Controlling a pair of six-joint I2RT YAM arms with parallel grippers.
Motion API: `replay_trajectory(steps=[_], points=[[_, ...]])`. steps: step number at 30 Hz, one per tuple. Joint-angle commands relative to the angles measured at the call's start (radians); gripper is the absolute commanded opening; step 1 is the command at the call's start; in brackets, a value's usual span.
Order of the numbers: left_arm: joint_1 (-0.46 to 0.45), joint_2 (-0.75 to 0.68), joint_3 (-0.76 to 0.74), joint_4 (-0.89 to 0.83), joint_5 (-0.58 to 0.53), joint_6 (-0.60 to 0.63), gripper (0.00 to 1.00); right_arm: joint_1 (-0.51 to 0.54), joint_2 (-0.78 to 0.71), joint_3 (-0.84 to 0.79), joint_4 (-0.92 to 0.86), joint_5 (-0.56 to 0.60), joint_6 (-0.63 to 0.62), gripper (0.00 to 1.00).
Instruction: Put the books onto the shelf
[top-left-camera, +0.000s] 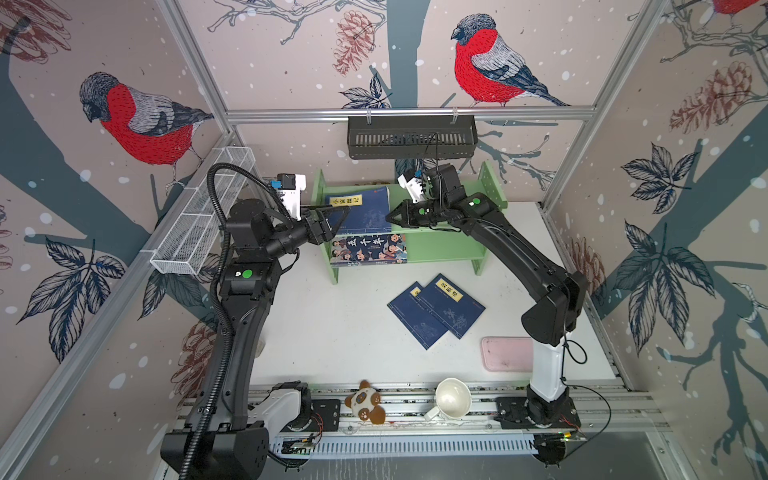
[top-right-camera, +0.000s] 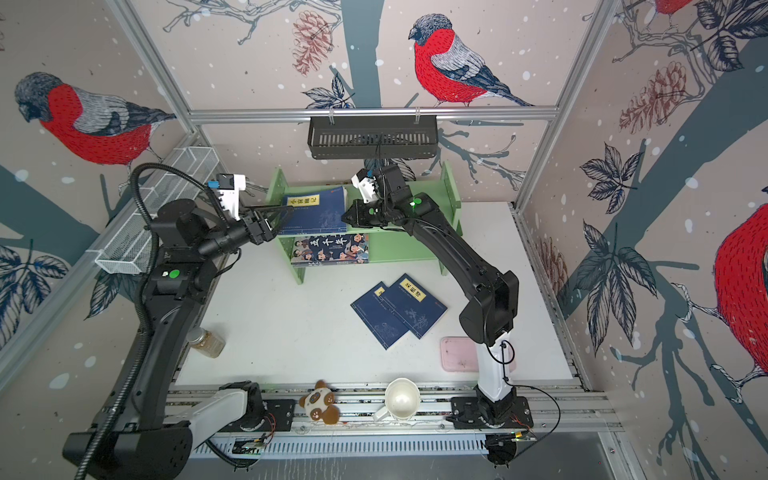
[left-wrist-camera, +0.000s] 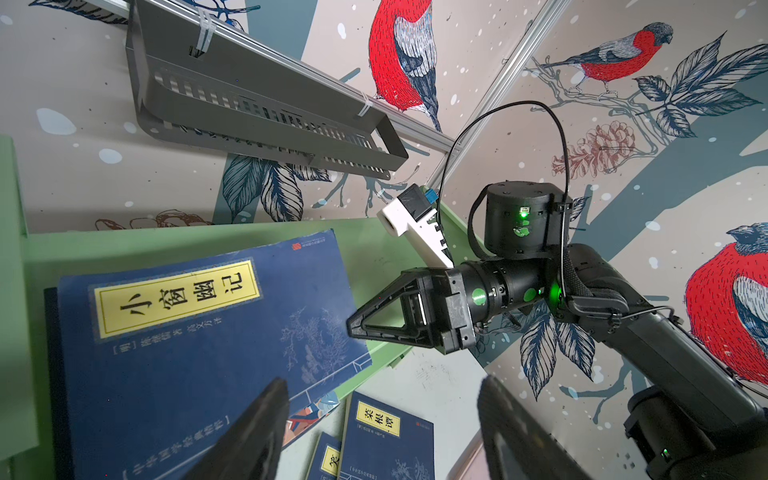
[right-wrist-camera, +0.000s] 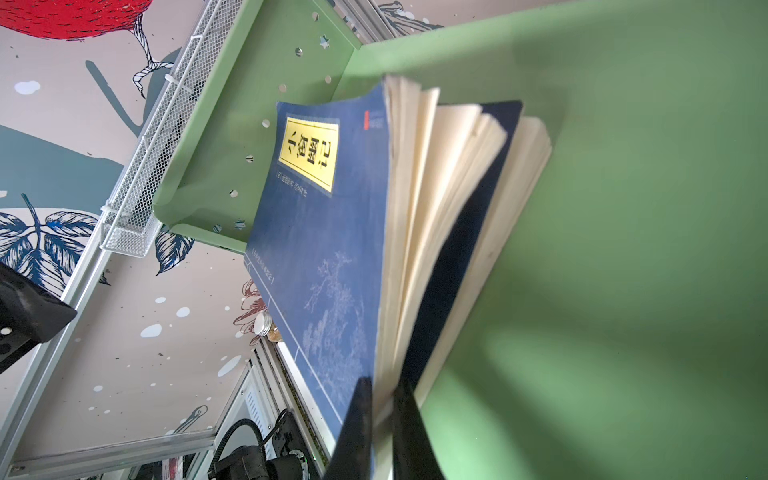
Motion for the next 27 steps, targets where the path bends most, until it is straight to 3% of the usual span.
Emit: replay_trajectory(steps=[1,27], points=[[0.000,-0.005,0.001,0.023,0.003,0.002,0.73,-0.001,0.005,-0.002,0.003,0.003,-0.001,0.03],[0.001,-0.001,-0.001,0.020,0.011,0.004,0.73,-0.009,0.022,0.000,0.022,-0.020,0.062,0.02]])
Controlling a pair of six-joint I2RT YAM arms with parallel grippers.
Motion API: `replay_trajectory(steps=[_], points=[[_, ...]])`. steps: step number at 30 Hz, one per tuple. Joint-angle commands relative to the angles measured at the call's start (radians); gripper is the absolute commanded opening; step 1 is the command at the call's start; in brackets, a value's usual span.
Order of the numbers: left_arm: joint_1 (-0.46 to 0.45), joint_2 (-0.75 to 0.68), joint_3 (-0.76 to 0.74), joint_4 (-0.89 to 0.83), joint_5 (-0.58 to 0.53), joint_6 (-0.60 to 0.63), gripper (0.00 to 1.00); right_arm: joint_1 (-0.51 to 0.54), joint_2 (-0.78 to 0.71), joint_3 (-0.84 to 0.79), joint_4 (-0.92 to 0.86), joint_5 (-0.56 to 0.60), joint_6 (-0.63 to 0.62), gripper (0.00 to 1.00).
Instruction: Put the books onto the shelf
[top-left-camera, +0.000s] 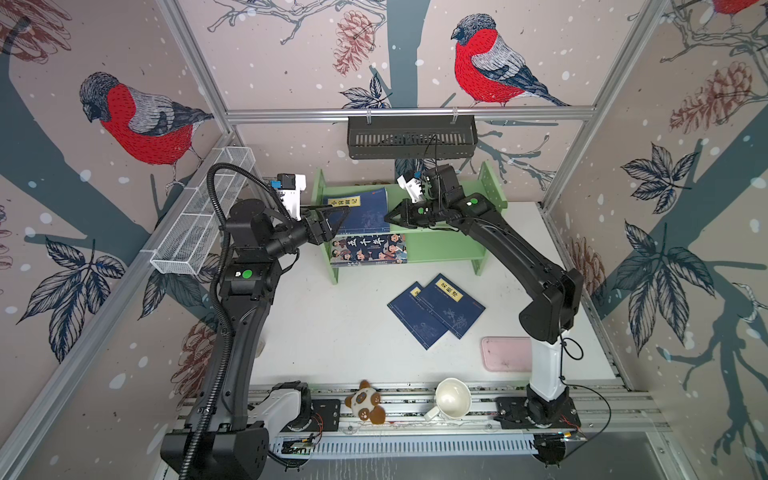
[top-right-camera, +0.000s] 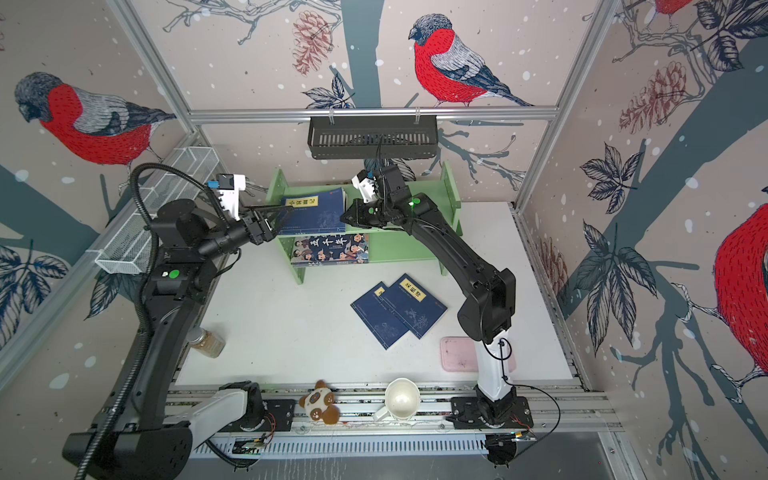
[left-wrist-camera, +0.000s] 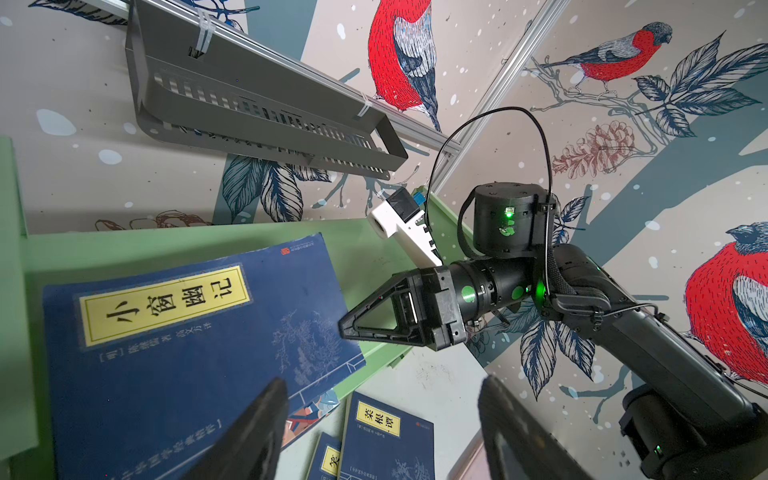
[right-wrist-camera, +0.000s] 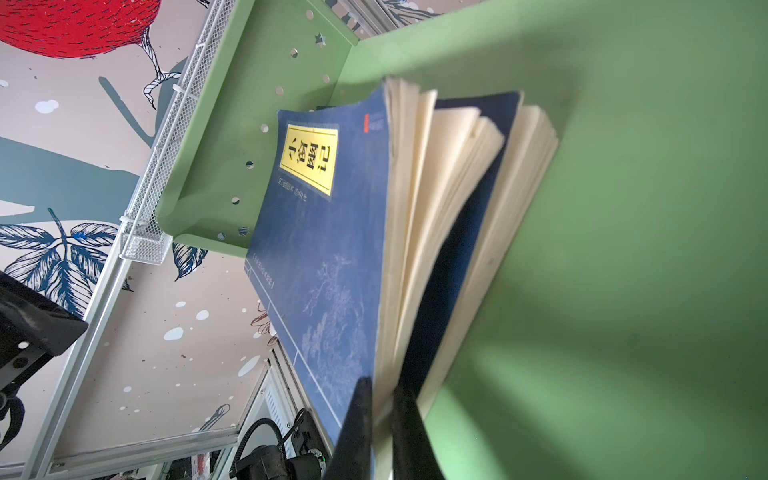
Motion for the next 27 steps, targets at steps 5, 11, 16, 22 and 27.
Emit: replay_trajectory(steps=[5,11,16,22,27], points=[[0.000,0.002,-0.001,0.025,0.012,-0.001,0.73,0.000,-0.028,-0.018,0.018,0.031,0.026,0.01],[0.001,0.003,0.002,0.029,0.015,-0.009,0.73,-0.016,-0.067,-0.078,0.094,-0.009,0.068,0.01],[0.001,0.003,-0.002,0.035,0.015,-0.016,0.73,-0.024,-0.069,-0.086,0.107,-0.030,0.072,0.01],[0.001,0.003,-0.006,0.038,0.016,-0.016,0.73,-0.012,-0.037,-0.049,0.069,-0.037,0.042,0.01],[0.001,0.001,-0.005,0.036,0.017,-0.015,0.73,-0.012,-0.024,-0.038,0.061,-0.029,0.043,0.01]])
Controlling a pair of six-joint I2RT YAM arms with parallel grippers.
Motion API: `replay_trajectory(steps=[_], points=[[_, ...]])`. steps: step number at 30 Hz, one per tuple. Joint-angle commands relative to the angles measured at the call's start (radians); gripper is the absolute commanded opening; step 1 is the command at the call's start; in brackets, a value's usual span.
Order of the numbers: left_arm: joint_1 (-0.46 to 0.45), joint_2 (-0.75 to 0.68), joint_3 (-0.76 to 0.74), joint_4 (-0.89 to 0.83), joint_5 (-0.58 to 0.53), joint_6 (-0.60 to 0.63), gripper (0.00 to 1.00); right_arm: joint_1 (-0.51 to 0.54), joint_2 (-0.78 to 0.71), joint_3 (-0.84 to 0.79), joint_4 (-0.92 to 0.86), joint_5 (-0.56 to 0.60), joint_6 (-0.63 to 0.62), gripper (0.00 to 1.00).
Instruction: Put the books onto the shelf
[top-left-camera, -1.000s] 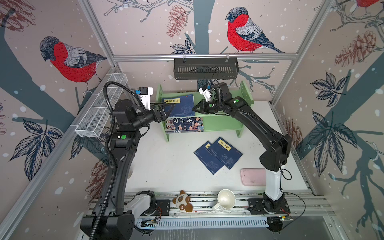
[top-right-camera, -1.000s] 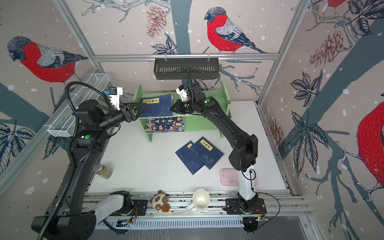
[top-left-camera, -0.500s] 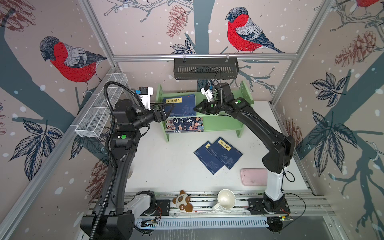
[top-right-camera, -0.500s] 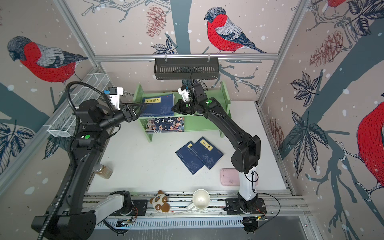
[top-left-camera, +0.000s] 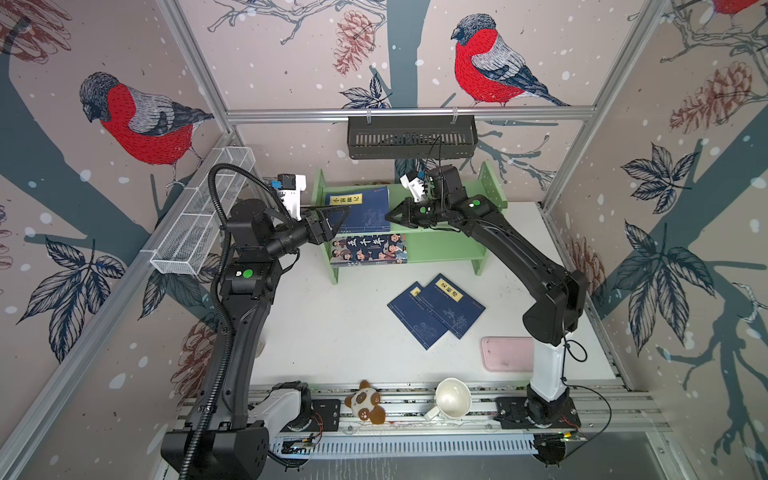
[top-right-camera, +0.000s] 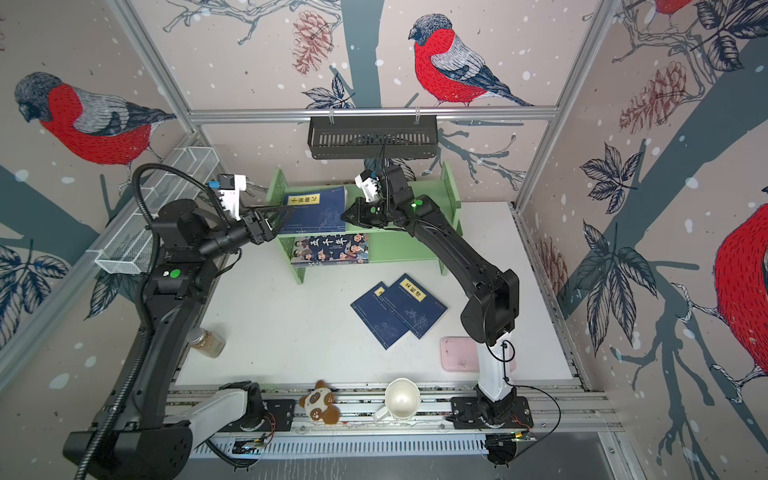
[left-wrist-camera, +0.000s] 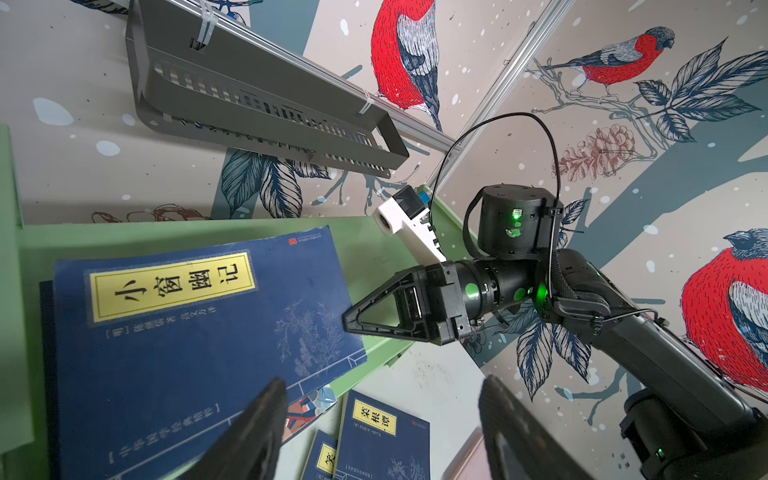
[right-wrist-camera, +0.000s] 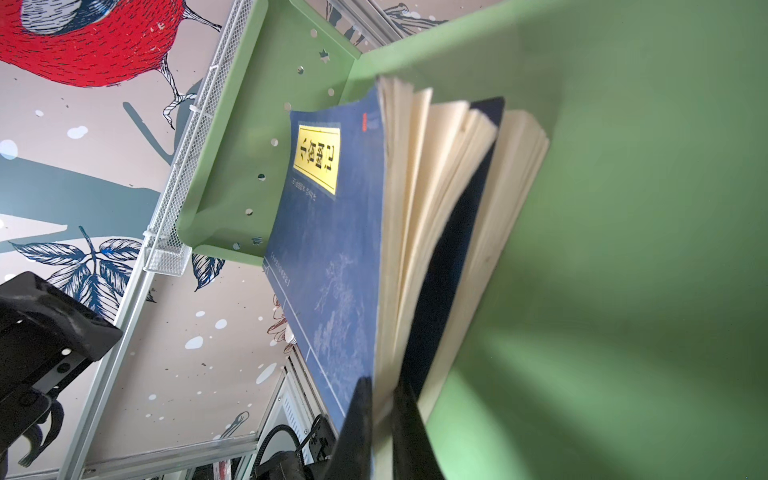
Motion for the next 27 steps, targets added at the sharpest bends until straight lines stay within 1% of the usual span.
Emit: replay_trajectory(steps=[1,18,23,27], points=[[0.000,-0.003,0.000,0.034,0.017,0.003,0.73,-0.002,0.005,0.009,0.003,-0.001,-0.017,0.01],[0.001,-0.008,-0.005,0.031,0.014,0.006,0.73,-0.006,0.015,0.015,0.012,-0.019,-0.016,0.01],[0.000,-0.007,-0.007,0.031,0.013,0.010,0.74,0.005,0.038,0.061,-0.019,-0.018,-0.033,0.02],[0.001,-0.007,-0.007,0.030,0.013,0.010,0.74,0.006,0.043,0.065,-0.021,-0.014,-0.031,0.02]])
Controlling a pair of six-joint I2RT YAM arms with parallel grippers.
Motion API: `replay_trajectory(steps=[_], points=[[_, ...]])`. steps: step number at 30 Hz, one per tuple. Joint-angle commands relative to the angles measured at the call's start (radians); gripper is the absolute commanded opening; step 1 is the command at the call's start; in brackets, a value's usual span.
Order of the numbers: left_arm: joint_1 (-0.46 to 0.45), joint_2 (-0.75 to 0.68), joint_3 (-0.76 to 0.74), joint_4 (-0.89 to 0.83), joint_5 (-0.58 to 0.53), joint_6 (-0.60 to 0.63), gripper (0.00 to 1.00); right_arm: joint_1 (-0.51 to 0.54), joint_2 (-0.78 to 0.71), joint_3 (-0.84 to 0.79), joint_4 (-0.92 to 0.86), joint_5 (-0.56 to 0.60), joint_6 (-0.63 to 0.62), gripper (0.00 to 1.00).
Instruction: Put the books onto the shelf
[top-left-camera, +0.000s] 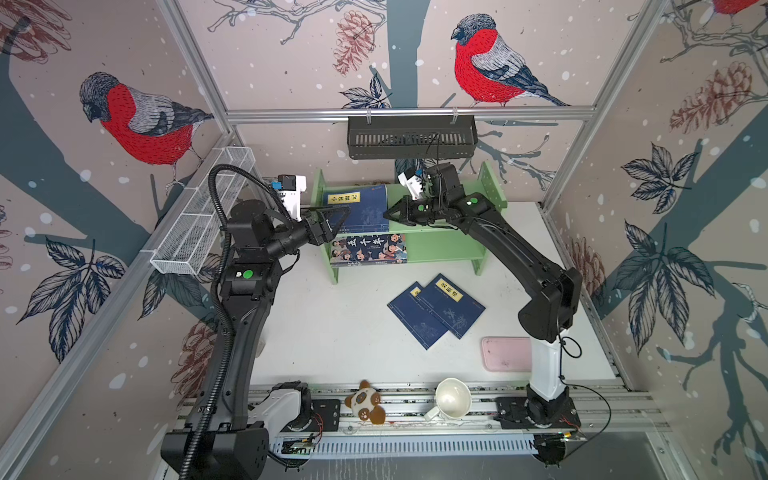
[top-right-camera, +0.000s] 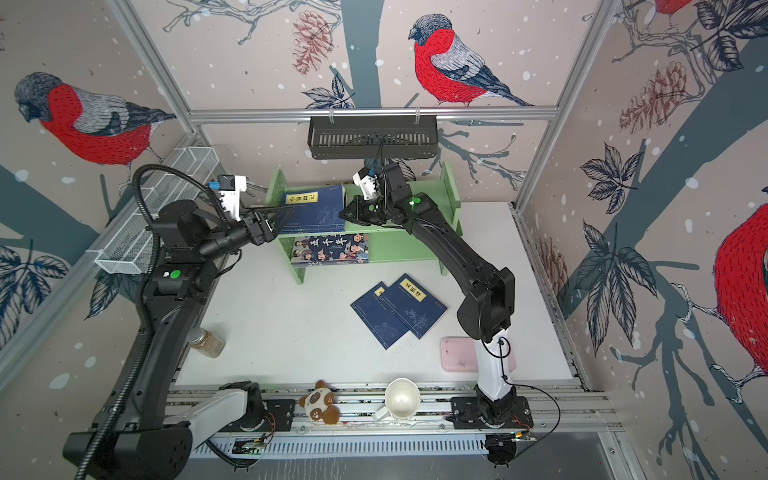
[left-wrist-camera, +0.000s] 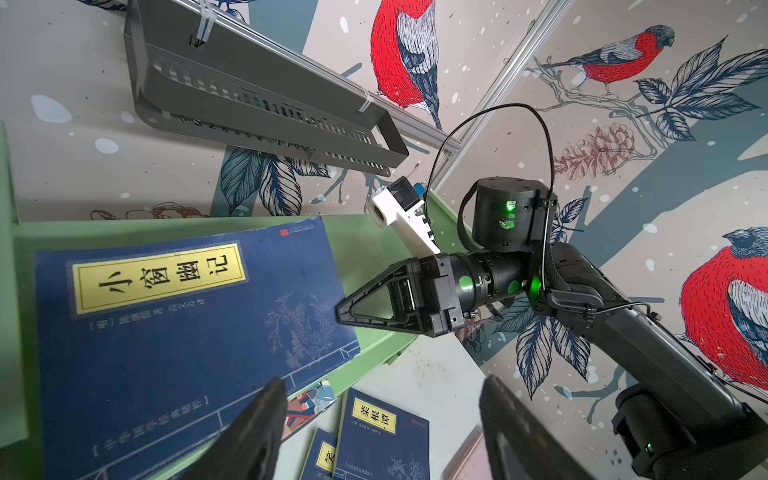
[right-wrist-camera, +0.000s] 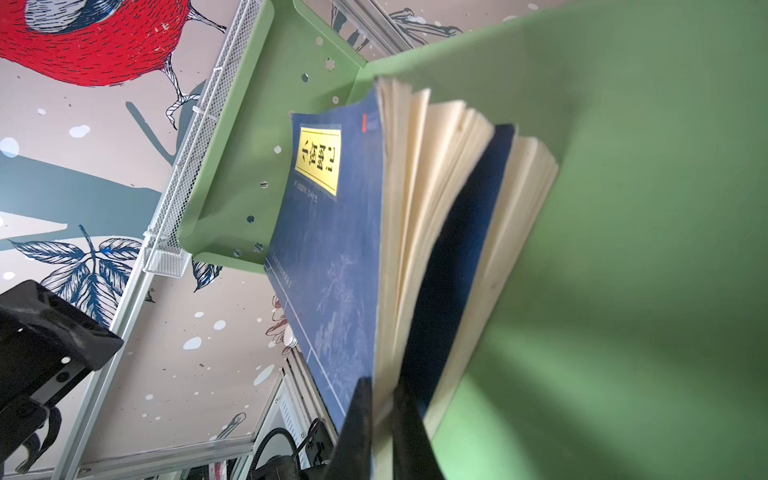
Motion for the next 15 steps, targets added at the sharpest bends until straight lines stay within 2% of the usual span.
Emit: replay_trajectory(steps=[1,5,7,8,10,12,15], points=[[0.000,-0.004,0.000,0.030,0.012,0.009,0.74,0.003,0.004,0.007,-0.006,-0.006,-0.018,0.02],[0.000,-0.005,0.000,0.029,0.012,0.011,0.74,0.003,0.004,0.006,-0.009,-0.004,-0.018,0.02],[0.000,-0.005,0.001,0.029,0.012,0.011,0.74,0.003,0.004,0.007,-0.012,-0.004,-0.020,0.06],[0.000,-0.005,-0.001,0.029,0.011,0.011,0.74,0.003,0.004,0.006,-0.014,-0.003,-0.022,0.11],[0.001,-0.005,-0.001,0.028,0.012,0.009,0.74,0.003,0.002,0.007,-0.021,0.007,-0.027,0.30],[0.000,-0.005,-0.001,0.030,0.012,0.009,0.74,0.003,-0.002,0.011,-0.031,0.026,-0.034,0.42],[0.000,-0.004,0.002,0.030,0.015,0.005,0.74,0.002,-0.012,0.014,-0.040,0.053,-0.041,0.51]])
